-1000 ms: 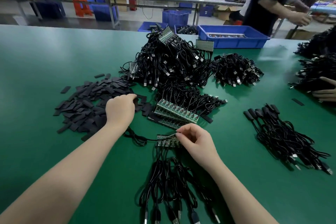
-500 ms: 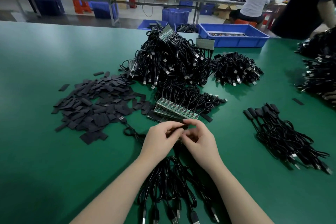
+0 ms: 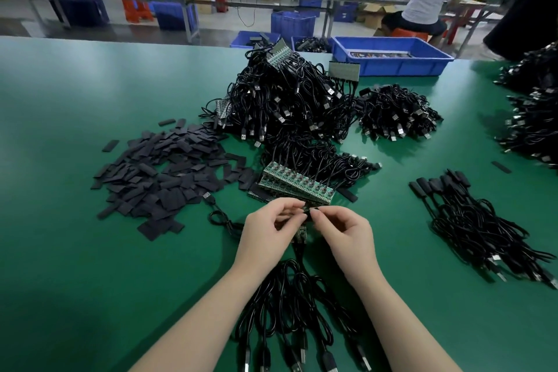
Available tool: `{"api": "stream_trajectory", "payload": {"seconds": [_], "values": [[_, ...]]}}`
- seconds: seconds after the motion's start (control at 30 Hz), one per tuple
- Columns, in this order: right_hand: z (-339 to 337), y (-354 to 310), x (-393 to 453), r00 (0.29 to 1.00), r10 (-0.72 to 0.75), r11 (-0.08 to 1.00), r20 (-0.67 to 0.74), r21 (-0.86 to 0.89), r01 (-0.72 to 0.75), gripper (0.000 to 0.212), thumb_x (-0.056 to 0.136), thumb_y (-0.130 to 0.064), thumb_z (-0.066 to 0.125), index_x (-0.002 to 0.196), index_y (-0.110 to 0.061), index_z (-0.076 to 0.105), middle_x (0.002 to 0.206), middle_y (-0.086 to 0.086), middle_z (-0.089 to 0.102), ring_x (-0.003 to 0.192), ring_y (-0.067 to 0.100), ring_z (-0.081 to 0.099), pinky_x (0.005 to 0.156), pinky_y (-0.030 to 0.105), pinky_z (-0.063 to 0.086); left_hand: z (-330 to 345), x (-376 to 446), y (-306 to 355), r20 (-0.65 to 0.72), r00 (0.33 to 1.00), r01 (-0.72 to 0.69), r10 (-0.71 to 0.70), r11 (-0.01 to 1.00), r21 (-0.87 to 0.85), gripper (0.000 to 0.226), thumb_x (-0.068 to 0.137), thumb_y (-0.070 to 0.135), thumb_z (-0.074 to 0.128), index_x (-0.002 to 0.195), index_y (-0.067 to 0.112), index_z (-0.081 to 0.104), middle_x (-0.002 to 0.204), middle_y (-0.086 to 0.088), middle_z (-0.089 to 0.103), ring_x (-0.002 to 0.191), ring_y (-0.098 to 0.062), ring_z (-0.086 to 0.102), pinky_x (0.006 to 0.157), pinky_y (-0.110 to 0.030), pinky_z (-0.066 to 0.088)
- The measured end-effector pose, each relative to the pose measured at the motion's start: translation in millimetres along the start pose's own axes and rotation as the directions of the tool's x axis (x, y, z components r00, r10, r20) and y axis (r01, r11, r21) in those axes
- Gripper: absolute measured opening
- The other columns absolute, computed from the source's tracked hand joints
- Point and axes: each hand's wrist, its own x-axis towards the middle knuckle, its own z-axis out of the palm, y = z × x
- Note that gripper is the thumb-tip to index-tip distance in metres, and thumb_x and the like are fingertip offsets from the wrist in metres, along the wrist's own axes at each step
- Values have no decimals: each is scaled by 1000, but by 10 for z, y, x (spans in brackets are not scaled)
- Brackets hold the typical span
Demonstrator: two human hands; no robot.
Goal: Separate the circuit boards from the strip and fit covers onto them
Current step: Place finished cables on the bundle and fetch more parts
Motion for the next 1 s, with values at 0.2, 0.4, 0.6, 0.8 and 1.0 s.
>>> {"api": "stream_trajectory", "payload": {"seconds": [0.2, 0.4, 0.6, 0.8, 1.0], "values": [[-17, 3, -6, 999, 49, 995, 10, 92, -50, 18, 87, -17, 74, 82, -34, 78, 70, -5, 72, 64, 8, 63, 63, 22, 53, -4, -11, 12, 2, 999, -37, 37, 997, 75, 35, 76, 23, 82, 98, 47, 71, 93, 28, 68, 85, 5, 64, 75, -7, 48], [-22, -1, -5, 998, 61, 989, -5, 135, -60, 16, 88, -15, 73, 87, -30, 78, 73, -3, 74, 63, 5, 61, 62, 19, 52, -1, -27, 13, 24, 999, -38, 36, 994, 98, 36, 79, 19, 79, 111, 35, 73, 92, 20, 69, 83, 5, 64, 77, -7, 47], [-36, 7, -6, 996, 41, 984, 78, 170, -54, 22, 86, -16, 75, 94, -36, 77, 67, -7, 64, 65, 6, 59, 64, 18, 51, 3, -17, -5, 30, 999, -37, 34, 994, 105, 34, 84, 18, 75, 114, 33, 71, 97, 21, 68, 89, 7, 63, 80, -7, 47], [-50, 1, -7, 995, 14, 996, 103, 87, -23, 27, 82, -19, 79, 94, -43, 77, 67, -6, 63, 63, 4, 54, 61, 18, 48, -5, -8, -9, 43, 999, -10, 7, 996, 84, 36, 86, 19, 71, 105, 48, 66, 96, 26, 68, 89, 7, 63, 77, -6, 46], [-49, -17, -9, 996, 11, 995, 93, 95, -20, 30, 81, -14, 79, 90, -43, 77, 78, 5, 73, 68, 8, 62, 66, 21, 53, -3, -3, 3, 48, 999, -1, -2, 998, 65, 31, 87, 15, 71, 107, 39, 70, 97, 24, 68, 86, 9, 63, 75, -4, 45]]}}
